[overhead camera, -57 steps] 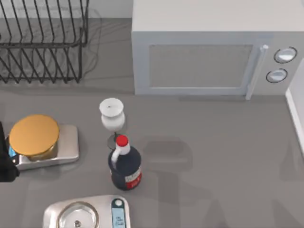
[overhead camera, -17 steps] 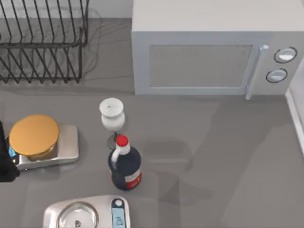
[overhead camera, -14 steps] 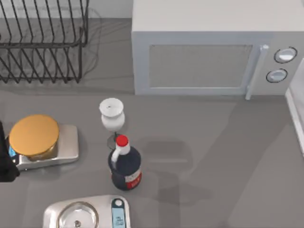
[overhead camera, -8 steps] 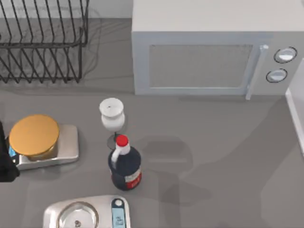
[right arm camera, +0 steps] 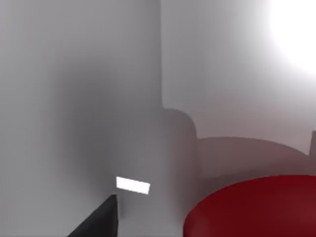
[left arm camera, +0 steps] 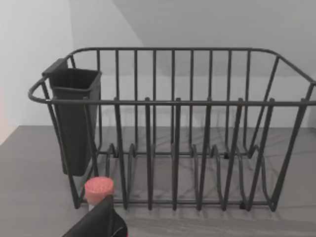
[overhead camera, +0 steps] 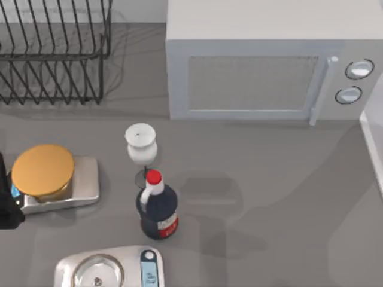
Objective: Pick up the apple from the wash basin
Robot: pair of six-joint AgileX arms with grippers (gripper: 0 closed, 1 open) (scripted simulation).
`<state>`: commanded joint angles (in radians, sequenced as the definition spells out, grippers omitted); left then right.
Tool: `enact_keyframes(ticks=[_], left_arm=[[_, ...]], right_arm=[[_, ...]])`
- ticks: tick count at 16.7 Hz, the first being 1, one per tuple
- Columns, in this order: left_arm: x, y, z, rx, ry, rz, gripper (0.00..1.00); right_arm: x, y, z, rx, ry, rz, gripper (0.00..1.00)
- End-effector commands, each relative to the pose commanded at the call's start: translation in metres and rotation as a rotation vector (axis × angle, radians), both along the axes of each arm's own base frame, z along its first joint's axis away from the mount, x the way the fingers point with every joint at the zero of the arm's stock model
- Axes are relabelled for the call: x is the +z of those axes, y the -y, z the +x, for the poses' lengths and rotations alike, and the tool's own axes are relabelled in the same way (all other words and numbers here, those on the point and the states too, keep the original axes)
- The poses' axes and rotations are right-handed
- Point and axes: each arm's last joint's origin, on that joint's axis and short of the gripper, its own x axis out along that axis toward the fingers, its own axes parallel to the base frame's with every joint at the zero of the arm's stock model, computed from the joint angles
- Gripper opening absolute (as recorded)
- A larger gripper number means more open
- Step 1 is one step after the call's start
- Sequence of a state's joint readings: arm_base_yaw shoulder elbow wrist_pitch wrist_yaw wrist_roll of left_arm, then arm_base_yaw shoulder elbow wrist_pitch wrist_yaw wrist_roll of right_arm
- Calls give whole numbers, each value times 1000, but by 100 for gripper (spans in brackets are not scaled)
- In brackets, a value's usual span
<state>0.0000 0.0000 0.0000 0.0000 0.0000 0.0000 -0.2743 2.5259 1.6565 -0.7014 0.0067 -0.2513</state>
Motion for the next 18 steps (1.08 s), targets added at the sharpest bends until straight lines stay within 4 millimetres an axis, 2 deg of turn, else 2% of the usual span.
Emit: enact_keyframes(ticks=[11, 18], left_arm=[[0, 0, 0, 0, 0, 0, 100], [0, 0, 0, 0, 0, 0, 100]], right_arm=[[0, 0, 0, 0, 0, 0, 2], [0, 0, 0, 0, 0, 0, 0]])
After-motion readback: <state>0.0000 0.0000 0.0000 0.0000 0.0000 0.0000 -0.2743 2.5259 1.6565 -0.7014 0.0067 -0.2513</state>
